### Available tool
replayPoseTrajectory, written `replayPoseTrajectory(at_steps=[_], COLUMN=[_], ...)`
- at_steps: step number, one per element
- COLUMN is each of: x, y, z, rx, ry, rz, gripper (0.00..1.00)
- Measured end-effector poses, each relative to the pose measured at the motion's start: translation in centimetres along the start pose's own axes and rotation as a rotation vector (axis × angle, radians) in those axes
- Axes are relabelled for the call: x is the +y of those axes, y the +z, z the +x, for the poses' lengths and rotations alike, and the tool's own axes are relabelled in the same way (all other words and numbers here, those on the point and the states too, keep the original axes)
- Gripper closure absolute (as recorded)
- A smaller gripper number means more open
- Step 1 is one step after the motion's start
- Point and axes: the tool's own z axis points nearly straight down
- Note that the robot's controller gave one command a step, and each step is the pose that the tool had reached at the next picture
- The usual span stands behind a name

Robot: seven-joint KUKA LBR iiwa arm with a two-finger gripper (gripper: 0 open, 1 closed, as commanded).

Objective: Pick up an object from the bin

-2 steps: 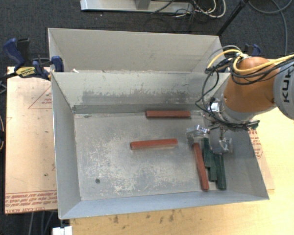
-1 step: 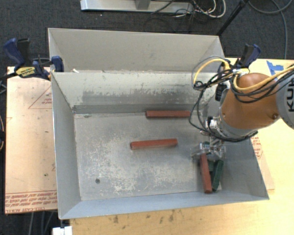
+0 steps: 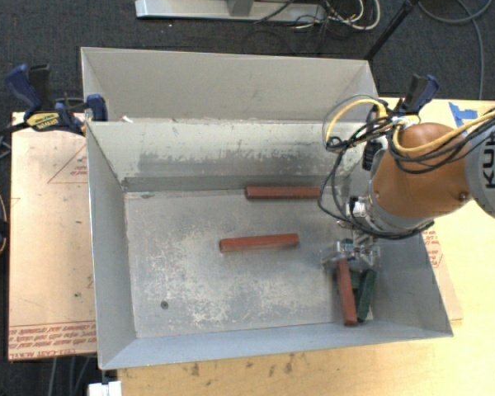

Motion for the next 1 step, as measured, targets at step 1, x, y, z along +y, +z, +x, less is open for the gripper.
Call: replayPoseTrajectory(at_steps=[1], x=[-1.96], y=[-13.98], z=[-1.20], rx=[0.015], ry=[0.011], rz=[-0.021], gripper=[1.00])
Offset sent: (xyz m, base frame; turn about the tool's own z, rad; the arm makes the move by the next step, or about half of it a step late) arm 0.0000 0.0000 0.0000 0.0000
